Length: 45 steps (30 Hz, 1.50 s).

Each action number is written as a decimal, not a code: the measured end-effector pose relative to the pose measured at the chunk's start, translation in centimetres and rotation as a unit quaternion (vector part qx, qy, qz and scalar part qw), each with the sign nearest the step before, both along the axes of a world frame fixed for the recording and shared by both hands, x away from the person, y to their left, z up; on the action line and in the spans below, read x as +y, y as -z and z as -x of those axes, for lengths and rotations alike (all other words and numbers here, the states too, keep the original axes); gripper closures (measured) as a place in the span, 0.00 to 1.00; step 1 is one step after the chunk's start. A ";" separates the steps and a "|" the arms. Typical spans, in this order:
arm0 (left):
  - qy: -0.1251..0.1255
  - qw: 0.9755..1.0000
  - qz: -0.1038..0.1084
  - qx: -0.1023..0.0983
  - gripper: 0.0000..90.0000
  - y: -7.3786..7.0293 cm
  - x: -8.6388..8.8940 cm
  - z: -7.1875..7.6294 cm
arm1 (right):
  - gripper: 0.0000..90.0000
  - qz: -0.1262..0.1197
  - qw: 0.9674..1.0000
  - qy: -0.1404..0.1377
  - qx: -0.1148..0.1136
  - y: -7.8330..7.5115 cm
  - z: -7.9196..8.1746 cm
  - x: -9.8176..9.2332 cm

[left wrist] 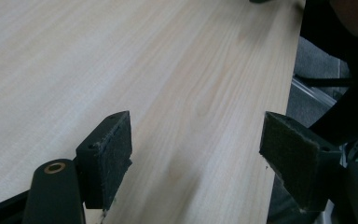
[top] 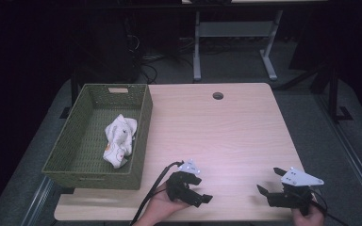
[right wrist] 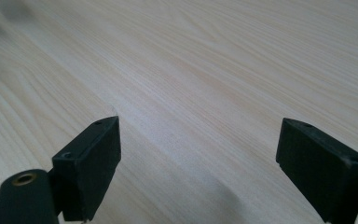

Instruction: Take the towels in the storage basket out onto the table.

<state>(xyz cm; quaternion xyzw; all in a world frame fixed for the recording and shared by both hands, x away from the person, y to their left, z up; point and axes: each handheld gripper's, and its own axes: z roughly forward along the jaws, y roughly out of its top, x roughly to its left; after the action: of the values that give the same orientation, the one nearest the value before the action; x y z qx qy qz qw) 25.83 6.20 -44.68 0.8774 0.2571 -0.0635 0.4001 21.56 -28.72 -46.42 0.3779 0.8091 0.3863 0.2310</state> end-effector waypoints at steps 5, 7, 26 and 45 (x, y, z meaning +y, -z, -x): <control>0.007 1.000 -0.006 -0.003 0.28 -0.3 0.1 -0.4 | 0.15 -0.003 1.000 0.001 0.004 0.0 0.1 0.2; 0.013 1.000 -0.013 0.002 0.28 -0.5 0.0 -0.6 | 0.15 -0.004 1.000 0.002 0.003 0.1 0.1 0.2; 0.058 0.997 -0.035 0.022 0.30 -7.0 1.9 -4.8 | 0.15 0.002 1.000 -0.001 0.003 0.1 0.0 0.6; 0.020 0.999 -0.049 0.009 0.26 -12.0 6.1 -9.1 | 0.15 0.007 1.000 -0.008 0.004 0.1 0.1 1.0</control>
<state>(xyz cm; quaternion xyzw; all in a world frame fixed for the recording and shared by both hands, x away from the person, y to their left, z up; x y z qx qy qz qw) 34.95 12.28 -32.65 0.9001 0.2461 -0.0665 0.3533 21.50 -27.69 -46.51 0.3716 0.8156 0.3811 0.2269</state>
